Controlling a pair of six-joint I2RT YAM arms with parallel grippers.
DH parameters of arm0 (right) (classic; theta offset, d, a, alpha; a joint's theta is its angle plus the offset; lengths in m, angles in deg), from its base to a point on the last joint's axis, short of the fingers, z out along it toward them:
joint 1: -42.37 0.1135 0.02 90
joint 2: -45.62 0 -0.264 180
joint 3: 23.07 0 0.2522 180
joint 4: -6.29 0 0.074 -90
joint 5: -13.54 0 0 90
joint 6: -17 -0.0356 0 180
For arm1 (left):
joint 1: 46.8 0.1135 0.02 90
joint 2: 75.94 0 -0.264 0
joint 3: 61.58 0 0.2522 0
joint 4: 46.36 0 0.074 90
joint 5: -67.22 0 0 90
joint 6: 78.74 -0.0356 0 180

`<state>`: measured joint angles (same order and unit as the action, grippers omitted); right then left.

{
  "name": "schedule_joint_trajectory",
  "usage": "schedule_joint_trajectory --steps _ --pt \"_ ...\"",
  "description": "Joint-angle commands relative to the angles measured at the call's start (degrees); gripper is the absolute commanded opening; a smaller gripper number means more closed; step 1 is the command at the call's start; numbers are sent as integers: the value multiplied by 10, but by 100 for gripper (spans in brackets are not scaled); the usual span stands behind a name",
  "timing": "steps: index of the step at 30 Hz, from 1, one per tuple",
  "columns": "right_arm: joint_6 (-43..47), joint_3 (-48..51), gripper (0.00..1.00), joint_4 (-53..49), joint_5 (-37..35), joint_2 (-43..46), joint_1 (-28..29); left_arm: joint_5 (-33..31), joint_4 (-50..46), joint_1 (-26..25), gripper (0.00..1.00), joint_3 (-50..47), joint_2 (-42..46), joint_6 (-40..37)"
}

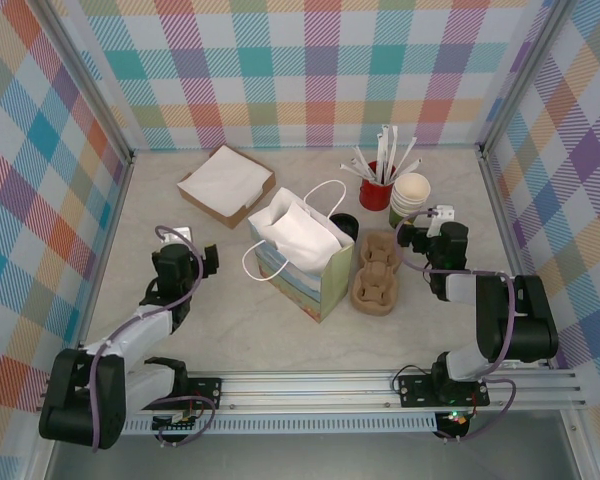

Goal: Pack the takeout coffee

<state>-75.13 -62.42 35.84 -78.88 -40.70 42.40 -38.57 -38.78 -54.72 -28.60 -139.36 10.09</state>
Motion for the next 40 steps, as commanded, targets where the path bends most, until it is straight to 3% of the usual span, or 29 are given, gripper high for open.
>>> schedule_joint_trajectory --steps 1,11,15,19,40 --pt "8 13 100 15 25 -9 0 37 119 8 100 -10 -34 -24" --pt "9 15 100 19 28 -10 0 118 283 12 100 -11 -178 -41" --pt "10 14 100 20 28 -10 0 112 364 13 100 -15 -257 -43" --pt "10 15 100 20 28 -10 0 104 249 30 100 45 -261 -17" --pt "11 14 100 19 28 -11 0 119 244 44 100 51 -263 -6"
